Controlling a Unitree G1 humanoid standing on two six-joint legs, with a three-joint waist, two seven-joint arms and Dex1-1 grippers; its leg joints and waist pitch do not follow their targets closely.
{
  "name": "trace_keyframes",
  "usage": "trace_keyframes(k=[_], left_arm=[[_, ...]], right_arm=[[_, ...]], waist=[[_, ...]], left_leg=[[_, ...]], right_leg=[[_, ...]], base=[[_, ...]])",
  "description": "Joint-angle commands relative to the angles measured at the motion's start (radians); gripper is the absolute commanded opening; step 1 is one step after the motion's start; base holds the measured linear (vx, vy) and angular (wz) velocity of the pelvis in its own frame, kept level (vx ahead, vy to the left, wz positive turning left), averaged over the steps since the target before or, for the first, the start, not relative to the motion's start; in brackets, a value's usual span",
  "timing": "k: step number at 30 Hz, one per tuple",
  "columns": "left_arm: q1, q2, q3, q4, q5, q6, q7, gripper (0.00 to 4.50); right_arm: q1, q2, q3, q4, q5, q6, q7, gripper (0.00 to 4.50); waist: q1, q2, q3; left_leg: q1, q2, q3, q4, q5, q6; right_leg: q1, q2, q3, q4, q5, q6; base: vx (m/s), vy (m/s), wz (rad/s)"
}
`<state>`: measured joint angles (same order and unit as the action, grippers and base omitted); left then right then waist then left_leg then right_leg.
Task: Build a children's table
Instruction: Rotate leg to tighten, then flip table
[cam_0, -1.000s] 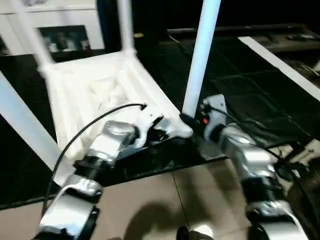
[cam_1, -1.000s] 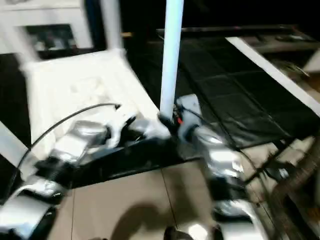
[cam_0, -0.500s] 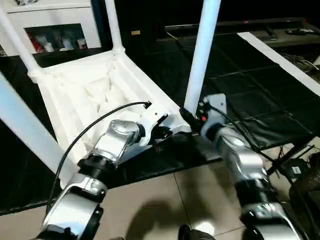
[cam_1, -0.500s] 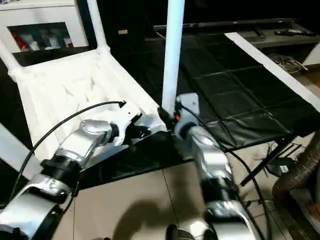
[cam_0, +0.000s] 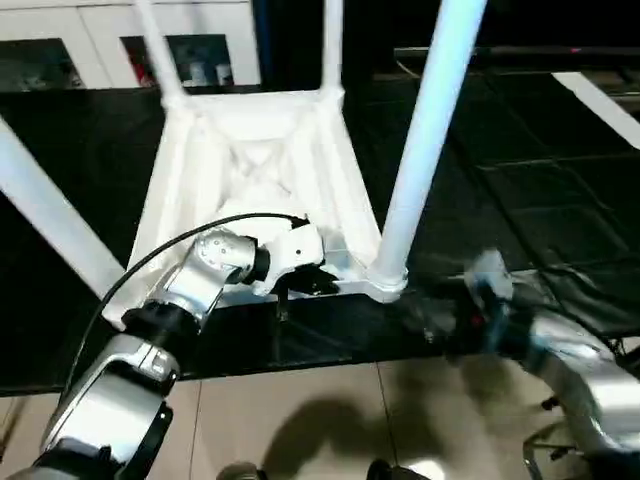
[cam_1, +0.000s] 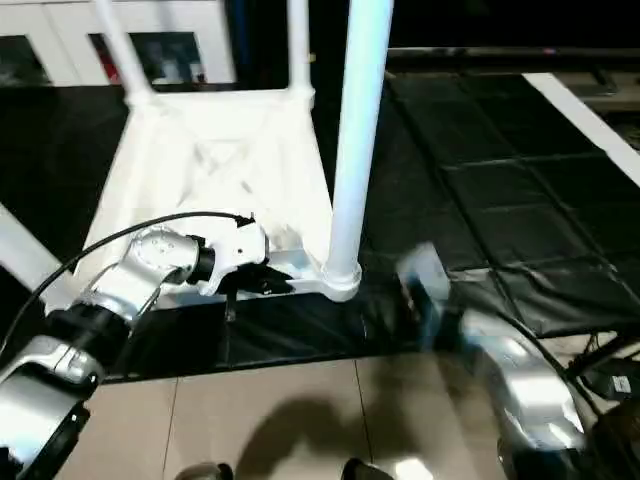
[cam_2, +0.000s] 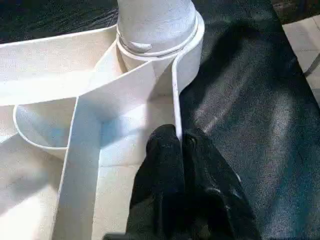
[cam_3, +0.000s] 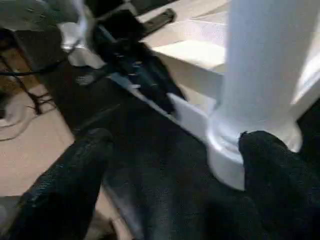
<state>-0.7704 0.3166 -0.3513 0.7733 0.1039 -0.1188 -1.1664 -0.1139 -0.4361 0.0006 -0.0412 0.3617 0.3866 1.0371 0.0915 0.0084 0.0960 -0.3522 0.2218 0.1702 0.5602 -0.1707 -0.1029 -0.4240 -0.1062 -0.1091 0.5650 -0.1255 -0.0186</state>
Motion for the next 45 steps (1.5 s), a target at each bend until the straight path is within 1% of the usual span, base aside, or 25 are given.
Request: trace_keyframes(k=[1,7,8,15,18,22,25,27,29,30,31,32,33,34,35,36,37,38,39,40,41,42,43,44,45], left_arm=[[-0.032,-0.007,-0.030,0.014,0.028,-0.051,-0.014,0.00],[-0.020,0.011,0.015,-0.017,-0.027,-0.050,-0.037,0.00],[-0.005,0.015,0.037,-0.050,-0.058,-0.036,-0.048,0.44],[0.133,0.016,0.190,-0.323,-0.249,0.135,0.003,0.96],[0.261,-0.011,0.280,-0.534,-0.333,0.253,0.139,1.11],[0.437,-0.072,0.352,-0.752,-0.332,0.357,0.329,1.44],[0.583,-0.147,0.412,-0.926,-0.365,0.419,0.458,1.63],[0.705,-0.189,0.422,-1.032,-0.337,0.410,0.531,1.74],[0.769,-0.214,0.425,-1.069,-0.303,0.381,0.572,1.95],[0.822,-0.230,0.427,-1.100,-0.277,0.363,0.616,1.95],[0.865,-0.242,0.428,-1.130,-0.256,0.351,0.659,2.14],[0.892,-0.261,0.439,-1.151,-0.268,0.356,0.689,2.19],[0.904,-0.268,0.448,-1.163,-0.271,0.364,0.703,2.23],[0.941,-0.281,0.469,-1.189,-0.261,0.368,0.739,2.23],[0.958,-0.280,0.477,-1.196,-0.233,0.350,0.759,2.38],[0.968,-0.278,0.483,-1.199,-0.216,0.336,0.770,2.48],[0.975,-0.276,0.490,-1.199,-0.199,0.321,0.786,2.56],[0.982,-0.276,0.497,-1.197,-0.186,0.310,0.804,2.60],[0.984,-0.276,0.498,-1.197,-0.183,0.308,0.808,2.63],[0.989,-0.276,0.506,-1.195,-0.170,0.300,0.830,2.70],[0.987,-0.275,0.523,-1.188,-0.152,0.290,0.870,2.70],[0.986,-0.275,0.528,-1.186,-0.148,0.288,0.882,2.81],[0.979,-0.274,0.540,-1.184,-0.143,0.288,0.903,2.92],[0.964,-0.274,0.559,-1.183,-0.144,0.296,0.935,2.99],[0.964,-0.274,0.559,-1.183,-0.144,0.296,0.935,3.02]], right_arm=[[0.018,-0.021,-0.004,-0.064,0.033,0.028,0.022,4.48],[0.070,-0.005,-0.017,-0.140,0.052,0.021,-0.016,4.48],[0.077,0.001,-0.014,-0.154,0.061,0.030,-0.025,4.50],[0.095,0.074,0.025,-0.184,0.062,0.033,-0.111,4.50],[0.095,0.108,0.047,-0.180,0.041,0.076,-0.182,4.50],[0.114,0.144,0.078,-0.186,-0.006,0.031,-0.241,4.50],[0.134,0.163,0.097,-0.196,-0.017,0.015,-0.260,4.50],[0.151,0.164,0.120,-0.204,-0.027,0.007,-0.264,4.50],[0.161,0.164,0.129,-0.205,-0.031,-0.001,-0.266,4.50],[0.168,0.167,0.135,-0.206,-0.032,-0.006,-0.270,4.50],[0.175,0.170,0.138,-0.206,-0.030,-0.009,-0.273,4.50],[0.180,0.175,0.137,-0.207,-0.025,-0.008,-0.276,4.50],[0.183,0.180,0.134,-0.208,-0.020,-0.009,-0.277,4.50],[0.189,0.195,0.116,-0.205,0.001,-0.008,-0.284,4.50],[0.190,0.201,0.108,-0.198,0.005,-0.014,-0.289,4.50],[0.189,0.204,0.106,-0.191,0.002,-0.019,-0.297,4.50],[0.185,0.205,0.108,-0.182,-0.004,-0.029,-0.301,4.50],[0.181,0.205,0.112,-0.176,-0.005,-0.040,-0.297,4.50],[0.180,0.205,0.112,-0.175,-0.005,-0.043,-0.296,4.50],[0.171,0.208,0.111,-0.168,-0.003,-0.051,-0.299,4.50],[0.156,0.213,0.104,-0.157,0.003,-0.060,-0.300,4.50],[0.150,0.215,0.102,-0.153,0.004,-0.063,-0.301,4.50],[0.139,0.217,0.099,-0.143,0.001,-0.066,-0.306,4.50],[0.122,0.217,0.101,-0.129,-0.007,-0.070,-0.306,4.50],[0.122,0.217,0.101,-0.129,-0.007,-0.070,-0.306,4.50]], waist=[[0.002,-0.008,-0.084],[0.004,-0.016,-0.084],[0.005,-0.013,-0.086],[0.003,-0.017,-0.088],[0.000,-0.025,-0.086],[-0.005,-0.012,-0.081],[-0.007,-0.018,-0.076],[-0.002,-0.020,-0.066],[-0.010,-0.006,-0.064],[-0.019,-0.003,-0.060],[-0.018,0.010,-0.064],[-0.030,0.025,-0.050],[-0.029,0.026,-0.048],[-0.027,0.013,-0.047],[-0.035,-0.016,-0.026],[-0.018,-0.028,-0.018],[-0.013,-0.045,-0.018],[0.022,-0.050,-0.037],[0.027,-0.041,-0.037],[0.025,-0.032,-0.041],[0.012,-0.031,-0.040],[-0.004,-0.005,-0.047],[-0.016,-0.001,-0.047],[-0.034,0.006,-0.038],[-0.036,0.004,-0.039]], left_leg=[[-0.001,0.000,0.014,-0.051,-0.210,0.104],[-0.002,0.002,0.010,-0.055,-0.226,0.077],[-0.002,0.003,0.010,-0.055,-0.212,0.075],[-0.009,0.007,0.012,-0.050,-0.192,0.065],[-0.010,0.005,0.011,-0.051,-0.216,0.055],[-0.005,0.006,0.012,-0.055,-0.269,0.039],[-0.004,0.002,0.011,-0.055,-0.308,0.038],[-0.064,-0.003,-0.038,-0.074,-0.298,0.106],[-0.058,-0.016,-0.056,-0.063,-0.317,0.128],[-0.072,-0.009,-0.081,-0.067,-0.360,0.096],[-0.067,0.005,-0.100,-0.072,-0.400,0.072],[-0.069,0.052,-0.172,-0.125,-0.600,0.048],[-0.061,0.055,-0.188,-0.129,-0.651,0.046],[-0.060,0.037,-0.182,-0.114,-0.665,0.046],[0.002,0.016,-0.088,-0.047,-0.662,0.008],[0.049,-0.047,-0.038,0.033,-0.498,0.003],[0.031,-0.053,-0.027,0.059,-0.374,0.026],[-0.011,-0.023,-0.039,0.041,-0.150,0.090],[-0.019,-0.012,-0.045,0.020,-0.153,0.103],[-0.005,-0.009,-0.043,-0.030,-0.183,0.110],[-0.008,-0.009,-0.040,-0.047,-0.210,0.106],[0.004,0.007,-0.044,-0.060,-0.326,0.079],[0.004,0.016,-0.050,-0.069,-0.408,0.058],[0.001,0.030,-0.070,-0.093,-0.660,-0.022],[0.008,0.028,-0.072,-0.095,-0.709,-0.029]], right_leg=[[0.071,-0.031,0.045,-0.058,-0.288,-0.195],[0.070,-0.033,0.049,-0.062,-0.365,-0.160],[0.070,-0.034,0.052,-0.058,-0.344,-0.166],[0.067,-0.036,0.055,-0.039,-0.289,-0.205],[0.068,-0.033,0.054,-0.048,-0.371,-0.164],[0.057,-0.027,0.054,-0.063,-0.445,-0.126],[0.052,-0.023,0.050,-0.079,-0.527,-0.089],[0.092,-0.048,0.006,-0.063,-0.505,-0.086],[0.087,-0.046,-0.021,-0.080,-0.555,-0.083],[0.099,-0.040,-0.039,-0.077,-0.535,-0.082],[0.101,-0.034,-0.049,-0.067,-0.502,-0.089],[0.102,0.003,-0.039,-0.005,-0.383,-0.114],[0.095,0.007,-0.025,0.014,-0.344,-0.131],[0.089,-0.002,-0.010,0.007,-0.326,-0.153],[0.031,-0.035,0.027,-0.085,-0.532,-0.146],[0.002,-0.083,0.000,-0.178,-0.921,-0.032],[0.018,-0.113,0.013,-0.196,-1.058,0.026],[0.096,-0.189,0.068,-0.176,-1.071,0.047],[0.107,-0.182,0.065,-0.162,-1.016,0.026],[0.102,-0.121,0.032,-0.139,-0.875,-0.014],[0.097,-0.082,0.013,-0.122,-0.795,-0.028],[0.084,-0.041,-0.003,-0.096,-0.641,-0.055],[0.082,-0.031,-0.003,-0.087,-0.575,-0.059],[0.086,-0.015,0.003,-0.071,-0.459,-0.043],[0.086,-0.016,0.005,-0.075,-0.456,-0.040]], base=[[0.000,0.000,0.00],[0.000,0.000,0.00],[0.000,0.000,0.00],[0.000,0.000,0.00],[0.000,0.000,0.00],[0.000,0.000,0.00],[0.000,0.000,0.00],[-0.005,-0.007,0.13],[-0.010,-0.011,0.51],[-0.018,-0.027,0.57],[-0.009,-0.078,0.55],[-0.009,-0.078,0.55],[0.013,-0.104,0.68],[0.015,-0.051,0.39],[0.042,-0.106,0.65],[-0.001,-0.086,0.24],[0.028,-0.057,0.13],[0.000,0.000,0.00],[0.020,0.068,-0.19],[-0.028,0.073,-0.14],[-0.028,0.073,-0.14],[-0.036,0.073,-0.07],[-0.040,0.088,-0.08],[-0.040,0.088,-0.08],[-0.042,0.078,-0.07]])
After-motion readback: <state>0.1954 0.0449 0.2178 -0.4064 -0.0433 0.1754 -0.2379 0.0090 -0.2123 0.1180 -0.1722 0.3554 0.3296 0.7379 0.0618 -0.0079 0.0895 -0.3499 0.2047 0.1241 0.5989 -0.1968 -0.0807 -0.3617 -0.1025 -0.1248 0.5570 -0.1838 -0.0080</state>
